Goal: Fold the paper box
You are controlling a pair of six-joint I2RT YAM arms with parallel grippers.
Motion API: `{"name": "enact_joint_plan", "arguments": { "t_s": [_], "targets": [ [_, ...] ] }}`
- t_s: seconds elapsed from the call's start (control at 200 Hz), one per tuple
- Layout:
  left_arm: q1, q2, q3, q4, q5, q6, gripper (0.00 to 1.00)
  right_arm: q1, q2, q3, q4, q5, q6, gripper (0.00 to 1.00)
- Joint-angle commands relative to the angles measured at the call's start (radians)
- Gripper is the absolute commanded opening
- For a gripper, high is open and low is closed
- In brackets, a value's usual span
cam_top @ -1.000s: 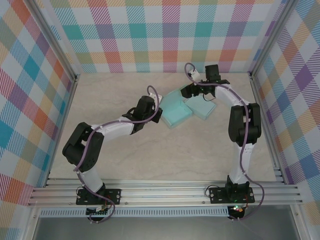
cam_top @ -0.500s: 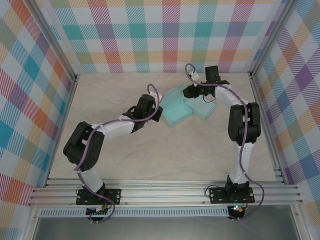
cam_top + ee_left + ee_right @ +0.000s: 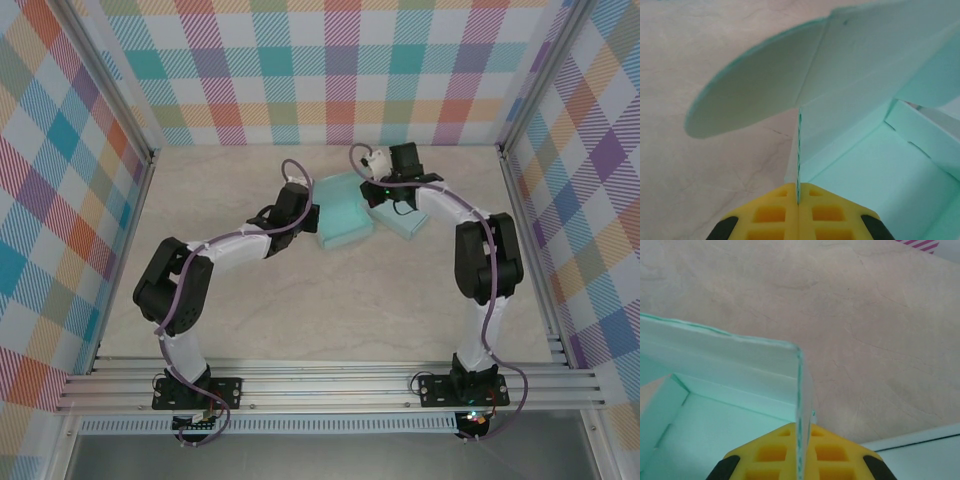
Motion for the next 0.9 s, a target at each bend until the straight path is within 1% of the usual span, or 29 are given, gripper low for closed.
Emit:
{"name": "enact_joint_plan", "arguments": {
  "t_s": [0.0,0.085,0.12,0.265,0.435,0.535,0.765,0.895],
  "targets": [
    [-0.008,0.007,0.042,0.031,-0.026,-0.105,0.00,0.103,-0.020,-0.031,0.036,0.140,0.065,0.00],
    [-0.008,0.011,0.034,0.047,-0.047,-0.147,0.00,0.154,-0.014,-0.033,0.067,0.232,0.094,0.00],
    [-0.008,0.014,0.032,0.054,-0.051,-0.160,0.00,0.175,-0.010,-0.034,0.083,0.272,0.138,0.00],
    [-0.008,0.025,0.023,0.087,-0.078,-0.241,0.00,0.238,0.002,-0.052,0.142,0.376,0.177,0.00],
    [-0.008,0.033,-0.003,0.133,-0.095,-0.334,0.00,0.285,-0.009,-0.106,0.227,0.422,0.217,0.00],
    [-0.012,0.038,-0.025,0.153,-0.107,-0.365,0.00,0.308,-0.025,-0.151,0.276,0.438,0.252,0.00],
    [-0.024,0.027,-0.100,0.201,-0.130,-0.370,0.00,0.356,-0.062,-0.254,0.356,0.471,0.325,0.00],
    [-0.030,0.012,-0.178,0.252,-0.148,-0.375,0.00,0.367,-0.091,-0.328,0.399,0.475,0.394,0.00]
  ]
}}
